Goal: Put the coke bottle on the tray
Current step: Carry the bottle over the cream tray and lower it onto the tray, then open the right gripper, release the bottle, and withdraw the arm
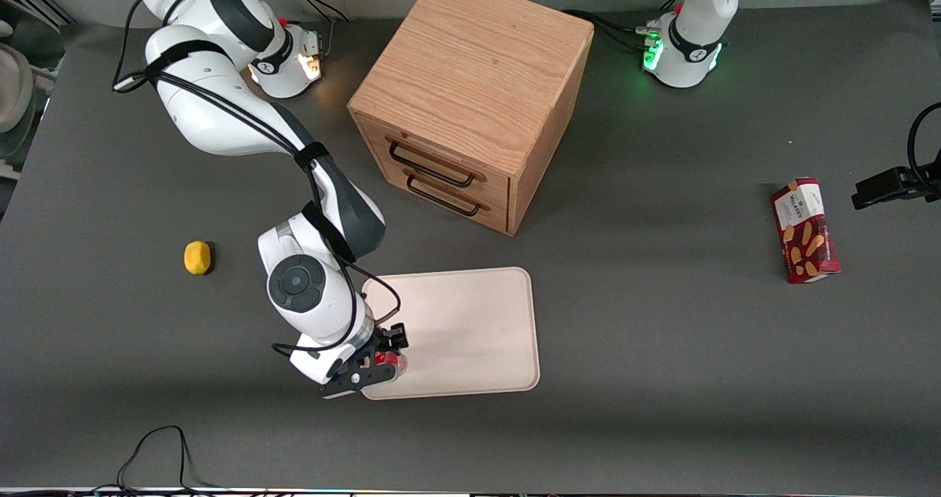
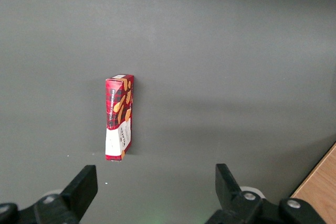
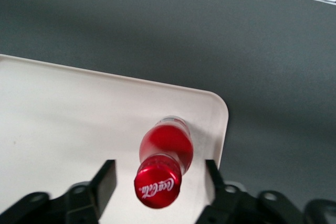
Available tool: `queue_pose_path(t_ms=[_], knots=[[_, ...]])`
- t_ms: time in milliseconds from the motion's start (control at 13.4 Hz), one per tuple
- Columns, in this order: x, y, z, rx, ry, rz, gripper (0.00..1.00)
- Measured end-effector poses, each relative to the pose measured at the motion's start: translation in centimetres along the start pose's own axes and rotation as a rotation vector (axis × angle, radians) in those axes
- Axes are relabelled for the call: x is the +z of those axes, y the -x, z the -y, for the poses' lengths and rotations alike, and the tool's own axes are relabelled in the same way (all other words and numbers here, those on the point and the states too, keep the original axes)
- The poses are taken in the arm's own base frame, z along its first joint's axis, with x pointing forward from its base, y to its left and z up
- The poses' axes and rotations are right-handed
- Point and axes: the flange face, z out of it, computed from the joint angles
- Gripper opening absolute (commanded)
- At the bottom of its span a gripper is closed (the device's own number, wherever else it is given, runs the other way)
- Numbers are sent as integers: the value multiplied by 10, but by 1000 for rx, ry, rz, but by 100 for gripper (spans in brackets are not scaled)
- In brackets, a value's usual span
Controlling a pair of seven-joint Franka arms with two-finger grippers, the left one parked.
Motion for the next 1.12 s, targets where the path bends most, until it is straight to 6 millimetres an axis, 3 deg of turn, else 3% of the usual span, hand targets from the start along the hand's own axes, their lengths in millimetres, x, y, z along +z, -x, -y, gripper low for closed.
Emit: queue_pose_path(t_ms=[374, 523, 673, 822, 1121], knots=[[-7, -4, -9, 20, -2, -18, 100], [-24, -6, -21, 34, 6, -19, 100], [-65, -3, -37, 68, -19, -21, 100], [-117, 12, -60, 116, -28, -7, 100], [-205, 71, -145, 204, 4, 58, 100]])
